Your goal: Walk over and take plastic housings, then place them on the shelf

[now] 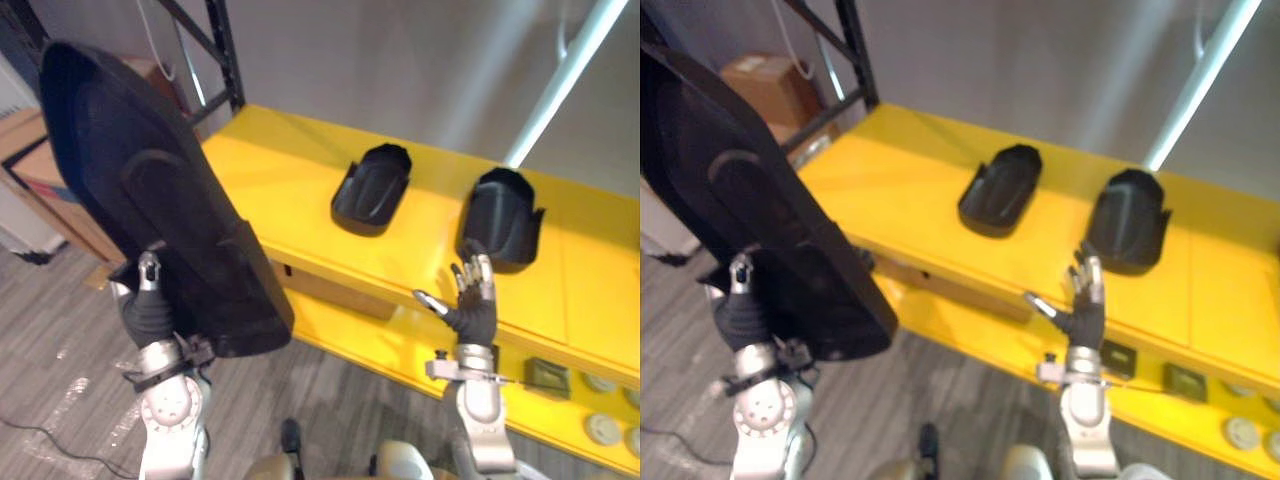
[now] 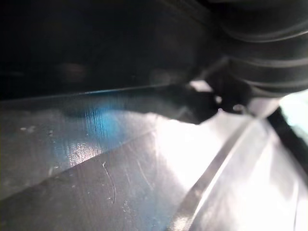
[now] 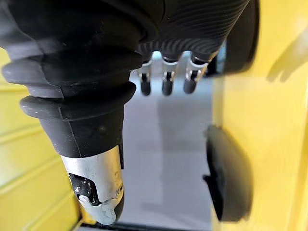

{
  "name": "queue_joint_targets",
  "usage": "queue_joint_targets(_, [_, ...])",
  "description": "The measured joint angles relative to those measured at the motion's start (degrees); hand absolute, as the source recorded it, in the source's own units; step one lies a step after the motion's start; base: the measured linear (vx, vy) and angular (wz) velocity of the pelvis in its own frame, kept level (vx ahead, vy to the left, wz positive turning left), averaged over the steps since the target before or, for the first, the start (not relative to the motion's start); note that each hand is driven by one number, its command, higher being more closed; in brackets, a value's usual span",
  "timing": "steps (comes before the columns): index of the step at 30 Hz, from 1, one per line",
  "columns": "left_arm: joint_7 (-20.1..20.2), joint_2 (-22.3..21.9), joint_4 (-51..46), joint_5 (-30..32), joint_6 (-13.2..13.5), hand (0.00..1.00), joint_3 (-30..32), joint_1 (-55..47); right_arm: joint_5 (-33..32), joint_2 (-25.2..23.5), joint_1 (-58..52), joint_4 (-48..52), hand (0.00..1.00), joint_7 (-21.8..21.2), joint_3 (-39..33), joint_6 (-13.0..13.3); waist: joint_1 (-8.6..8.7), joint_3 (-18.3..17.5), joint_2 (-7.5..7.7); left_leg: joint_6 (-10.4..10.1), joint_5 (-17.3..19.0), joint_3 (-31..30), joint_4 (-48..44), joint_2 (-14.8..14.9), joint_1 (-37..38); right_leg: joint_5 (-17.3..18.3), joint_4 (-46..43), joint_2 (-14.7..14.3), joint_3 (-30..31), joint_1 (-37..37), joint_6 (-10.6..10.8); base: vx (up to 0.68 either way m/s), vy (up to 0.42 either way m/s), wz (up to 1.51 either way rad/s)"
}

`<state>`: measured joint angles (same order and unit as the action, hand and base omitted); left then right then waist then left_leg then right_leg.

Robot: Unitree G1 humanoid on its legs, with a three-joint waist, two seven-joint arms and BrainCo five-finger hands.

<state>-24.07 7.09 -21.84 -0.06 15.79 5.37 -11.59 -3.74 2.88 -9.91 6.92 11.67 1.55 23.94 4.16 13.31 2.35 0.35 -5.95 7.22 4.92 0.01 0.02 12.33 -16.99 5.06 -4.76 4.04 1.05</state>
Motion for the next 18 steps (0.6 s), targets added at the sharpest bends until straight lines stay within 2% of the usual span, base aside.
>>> queue_joint_targets(1, [0.0,-1.0,0.1,0.4,0.0,1.00,-0.1,-0.6,0.0,0.0,0.2,-0.2,0.00,-0.5,-1.4,0.4,-0.17,-0.1,0.64,1.5,1.1,3.1,-5.2,0.1,-1.0,-1.0,0.8,1.4,-0.1,0.0,-0.5,0.11,-0.006,-0.10])
queue_joint_targets(3, [-0.1,-1.3,0.2,0.4,0.1,1.00,-0.2,-1.9,0.2,1.2,0.2,0.0,0.00,0.0,-2.1,1.1,-0.43,-0.2,-1.58,-0.6,4.6,4.6,-8.0,1.5,-1.8,-3.5,2.9,0.4,-0.2,-1.2,0.5,0.16,-0.013,-0.23])
queue_joint_targets(4, [-0.1,-1.3,0.3,0.4,0.1,1.00,-0.5,-2.1,1.3,1.8,0.2,0.0,0.00,1.0,-2.7,1.1,0.06,-1.0,-2.74,-0.6,4.8,4.6,-7.2,1.6,-2.1,-3.8,4.6,0.0,-0.2,-1.5,0.5,0.17,-0.032,-0.04])
queue_joint_targets(6, [-0.1,-1.3,0.3,0.1,0.6,1.00,-1.6,-1.5,1.8,2.8,0.3,0.4,0.00,2.4,-3.8,1.3,-0.02,-1.1,-3.46,-1.3,6.9,7.3,-9.2,2.8,-2.2,-4.6,6.5,-0.2,-0.1,-2.4,-0.1,0.16,0.004,-0.09])
queue_joint_targets(7, [-0.1,-1.3,0.6,0.0,0.9,1.00,-1.7,-1.4,2.4,3.0,0.4,1.0,0.00,3.6,-4.2,1.3,-0.12,-0.6,-4.05,-1.9,9.6,9.3,-15.7,5.0,-3.3,-4.5,6.5,-0.5,0.0,-4.0,-0.2,0.13,0.012,-0.26])
queue_joint_targets(9, [-0.1,-1.3,1.5,-0.1,0.9,1.00,-1.9,-1.6,3.0,2.9,0.3,1.6,0.00,5.4,-4.3,2.0,-0.12,-0.2,-4.70,-3.7,12.1,10.8,-26.2,7.9,-5.1,-3.4,6.6,-1.3,0.6,-6.5,-0.2,0.19,-0.016,-0.32])
queue_joint_targets(10, [-0.2,-1.6,1.8,-0.1,0.9,1.00,-2.5,-1.6,4.3,3.0,-0.1,3.3,0.00,7.3,-4.5,3.1,-0.10,-0.1,-4.97,-3.7,12.1,11.1,-37.6,10.9,-8.7,-2.5,6.4,-1.8,1.6,-8.2,-0.5,0.24,-0.043,-0.40])
queue_joint_targets(12, [-0.2,-2.4,1.8,-0.1,0.9,1.00,-2.8,-1.7,6.2,3.0,-0.1,5.9,0.00,9.2,-5.1,4.7,-0.14,-0.3,-6.10,-3.7,11.2,11.0,-45.4,13.5,-11.1,-2.1,6.4,-2.5,3.0,-9.4,-0.6,0.24,0.012,-0.57])
queue_joint_targets(13, [-0.1,-3.1,1.8,-0.1,0.9,1.00,-3.0,-1.9,7.0,2.7,-0.3,8.1,0.00,10.7,-5.5,6.2,-0.20,-0.5,-5.50,-3.1,11.2,11.3,-47.7,13.7,-11.8,-2.3,6.2,-1.6,5.1,-10.3,-0.3,0.31,0.080,-0.79])
queue_joint_targets(15, [-0.2,-3.1,1.8,-0.1,1.0,1.00,-3.4,-1.5,7.0,2.4,0.6,10.0,0.00,11.1,-6.3,7.3,-0.19,-0.7,-5.49,-2.8,13.4,10.7,-43.8,13.1,-10.9,-2.2,6.1,0.0,7.8,-10.3,-0.2,0.26,0.106,-0.73])
queue_joint_targets(16, [-0.3,-3.0,1.8,0.1,1.0,1.00,-3.9,-0.8,7.1,2.5,1.4,10.8,0.00,11.3,-7.4,7.7,-0.01,-0.6,-5.22,-2.8,14.1,9.9,-39.1,12.8,-10.9,-2.2,6.1,1.7,9.2,-10.4,-0.2,0.21,0.161,-0.60])
queue_joint_targets(18, [-0.6,-3.0,1.8,0.2,1.1,1.00,-5.0,0.7,6.8,2.6,1.7,10.9,0.00,12.1,-9.3,7.8,0.16,-0.3,-4.66,-3.3,13.4,6.2,-30.5,13.1,-10.7,-2.1,5.4,4.0,10.3,-10.7,0.0,0.23,0.251,-0.51])
